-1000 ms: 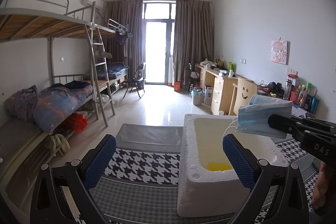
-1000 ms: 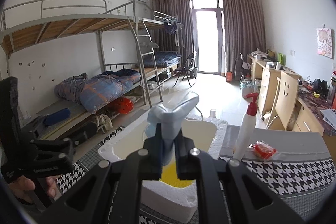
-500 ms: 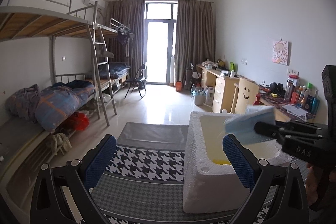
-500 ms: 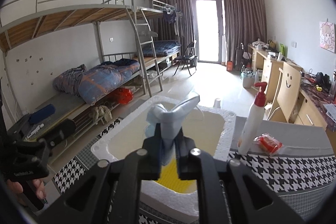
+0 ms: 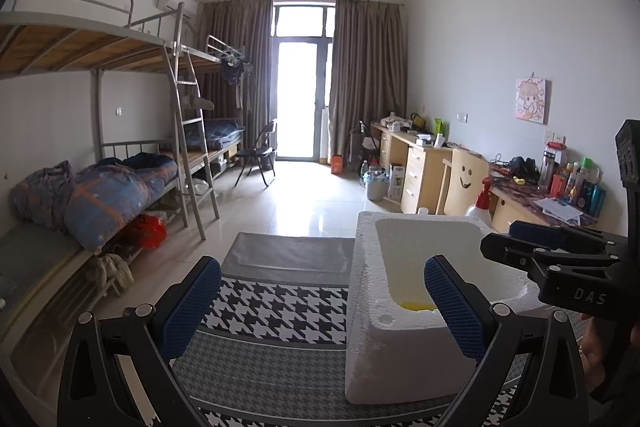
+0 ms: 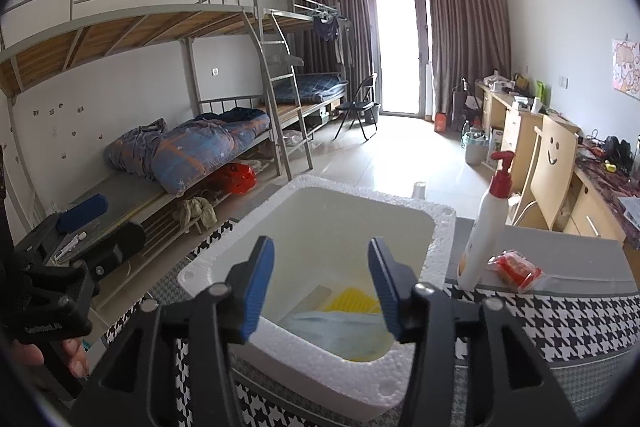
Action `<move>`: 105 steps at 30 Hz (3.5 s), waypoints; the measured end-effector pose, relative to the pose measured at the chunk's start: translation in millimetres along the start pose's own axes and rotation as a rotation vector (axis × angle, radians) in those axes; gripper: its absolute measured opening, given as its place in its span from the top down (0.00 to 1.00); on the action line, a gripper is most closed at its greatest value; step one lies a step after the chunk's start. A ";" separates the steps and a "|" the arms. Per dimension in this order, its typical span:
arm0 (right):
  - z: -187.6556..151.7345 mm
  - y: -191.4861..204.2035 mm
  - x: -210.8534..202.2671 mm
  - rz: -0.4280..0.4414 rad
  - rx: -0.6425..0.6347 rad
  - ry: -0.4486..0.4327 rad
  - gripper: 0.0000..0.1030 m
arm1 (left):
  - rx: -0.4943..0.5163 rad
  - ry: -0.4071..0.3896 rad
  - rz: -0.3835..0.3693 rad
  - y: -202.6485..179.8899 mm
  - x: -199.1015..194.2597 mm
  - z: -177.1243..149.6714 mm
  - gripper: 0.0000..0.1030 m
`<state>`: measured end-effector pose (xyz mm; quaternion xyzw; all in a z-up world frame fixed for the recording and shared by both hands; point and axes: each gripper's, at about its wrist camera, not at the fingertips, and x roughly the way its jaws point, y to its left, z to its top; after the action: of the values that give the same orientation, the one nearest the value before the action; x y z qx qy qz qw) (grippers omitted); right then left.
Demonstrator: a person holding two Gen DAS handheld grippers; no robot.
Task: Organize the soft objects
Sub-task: 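Withdraw both tools from the foam box back over the table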
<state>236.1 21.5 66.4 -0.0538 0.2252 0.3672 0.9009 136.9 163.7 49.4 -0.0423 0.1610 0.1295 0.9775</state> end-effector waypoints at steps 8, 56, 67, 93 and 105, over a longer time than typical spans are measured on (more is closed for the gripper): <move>-0.5 -1.0 -14.6 -0.009 0.001 -0.038 0.22 | 0.016 -0.001 -0.011 -8.8 -5.9 3.0 0.01; -29.0 -18.1 -100.4 -0.048 0.026 -0.162 0.09 | 0.074 -0.071 -0.100 -51.7 -71.0 0.5 0.01; -40.2 -15.5 -117.9 -0.059 0.028 -0.184 0.08 | 0.079 -0.086 -0.116 -60.2 -88.2 -6.8 0.01; -65.4 -18.3 -135.2 -0.077 0.057 -0.202 0.08 | 0.071 -0.091 -0.143 -72.1 -100.2 -26.3 0.01; -80.7 -26.0 -138.9 -0.097 0.095 -0.195 0.08 | 0.050 -0.094 -0.173 -70.6 -97.9 -41.2 0.01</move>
<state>137.0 -107.1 54.4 0.0139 0.1509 0.3155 0.9368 53.8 67.2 45.3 -0.0254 0.1141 0.0422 0.9922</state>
